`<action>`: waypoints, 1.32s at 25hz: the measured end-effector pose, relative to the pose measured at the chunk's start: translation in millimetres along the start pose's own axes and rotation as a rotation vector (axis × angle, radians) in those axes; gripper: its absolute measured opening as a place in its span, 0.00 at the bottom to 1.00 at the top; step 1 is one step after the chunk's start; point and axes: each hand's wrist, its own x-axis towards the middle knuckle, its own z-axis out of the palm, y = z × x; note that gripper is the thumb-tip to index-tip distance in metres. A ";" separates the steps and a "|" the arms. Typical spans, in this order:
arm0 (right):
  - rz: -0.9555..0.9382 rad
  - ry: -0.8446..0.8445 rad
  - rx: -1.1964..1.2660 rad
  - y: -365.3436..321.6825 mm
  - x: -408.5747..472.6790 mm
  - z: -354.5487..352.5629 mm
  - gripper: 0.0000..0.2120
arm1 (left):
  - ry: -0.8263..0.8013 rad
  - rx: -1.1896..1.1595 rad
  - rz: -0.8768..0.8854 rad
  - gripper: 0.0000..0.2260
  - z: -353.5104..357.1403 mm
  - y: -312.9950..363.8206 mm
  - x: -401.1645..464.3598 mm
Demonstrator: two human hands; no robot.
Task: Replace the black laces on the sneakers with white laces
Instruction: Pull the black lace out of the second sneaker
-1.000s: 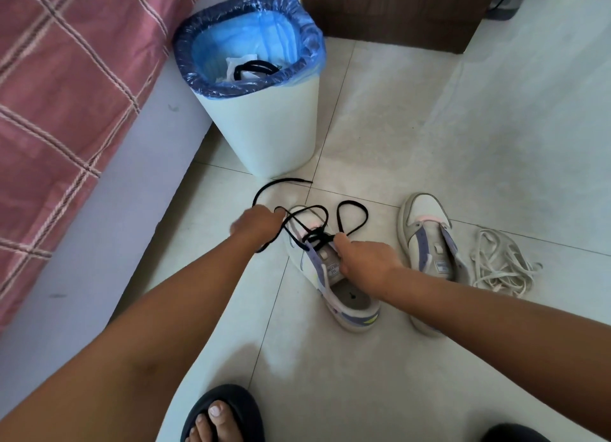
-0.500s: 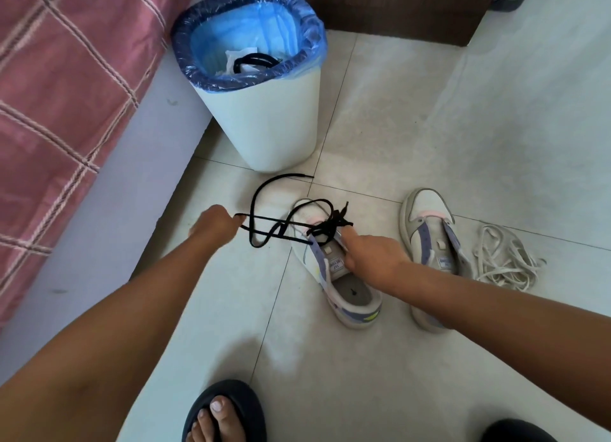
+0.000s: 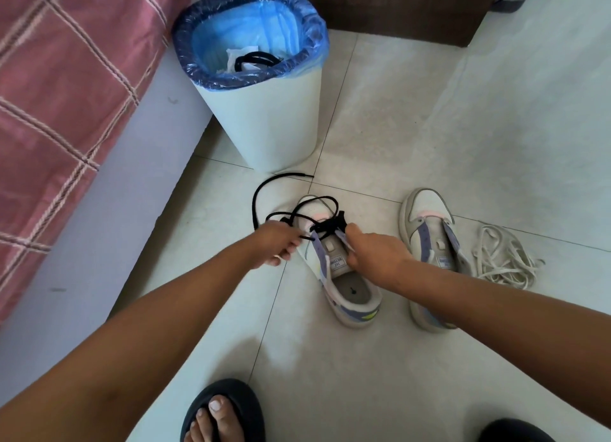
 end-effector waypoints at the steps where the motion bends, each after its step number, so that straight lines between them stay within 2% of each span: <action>1: 0.021 0.004 0.022 1.4 -0.6 -0.3 0.10 | 0.129 0.150 0.013 0.09 -17.6 -7.8 4.6; 3: 0.065 0.023 0.078 5.3 -1.9 0.0 0.07 | 0.433 0.647 -0.048 0.10 -56.6 -26.4 6.8; 5: 0.098 0.035 0.138 8.7 -4.2 -0.5 0.07 | 0.572 1.017 -0.236 0.14 -84.3 -37.5 1.3; 8: 0.108 0.039 0.174 9.5 -5.0 -1.5 0.08 | 0.527 1.192 -0.375 0.15 -95.3 -47.0 5.0; 13: 0.117 0.049 0.187 9.0 -5.6 -0.7 0.07 | 0.467 1.435 -0.453 0.08 -95.3 -24.4 3.9; 15: 0.126 0.057 0.197 10.9 -6.6 -0.2 0.07 | 0.390 1.331 -0.380 0.06 -83.3 -6.5 5.1; 16: 0.131 0.062 0.203 11.8 -7.0 0.2 0.07 | 0.312 1.161 -0.306 0.03 -71.9 0.3 5.9; 19: 0.120 0.064 0.189 12.2 -6.9 1.9 0.07 | -0.063 0.402 -0.218 0.22 -17.7 15.4 -4.0; 20: 0.113 0.065 0.182 11.2 -6.6 2.0 0.07 | -0.155 0.215 -0.209 0.24 0.4 18.2 -8.3; 22: 0.103 0.067 0.165 9.9 -6.3 2.0 0.08 | -0.197 -0.047 -0.160 0.22 27.7 23.1 -11.8; 24: 0.105 0.070 0.163 10.5 -6.9 2.2 0.09 | -0.119 -0.169 -0.096 0.19 36.8 29.4 -6.7; 26: 0.114 0.069 0.181 11.2 -8.1 0.3 0.08 | 0.029 -0.081 -0.018 0.17 31.6 32.6 -0.2; 30: 0.107 0.084 0.214 -0.6 -6.9 -5.5 0.08 | 0.356 0.571 0.124 0.14 19.5 33.2 4.6; 33: 0.113 0.089 0.315 -15.8 -3.1 -3.3 0.08 | 0.477 0.802 0.207 0.09 23.1 42.7 7.2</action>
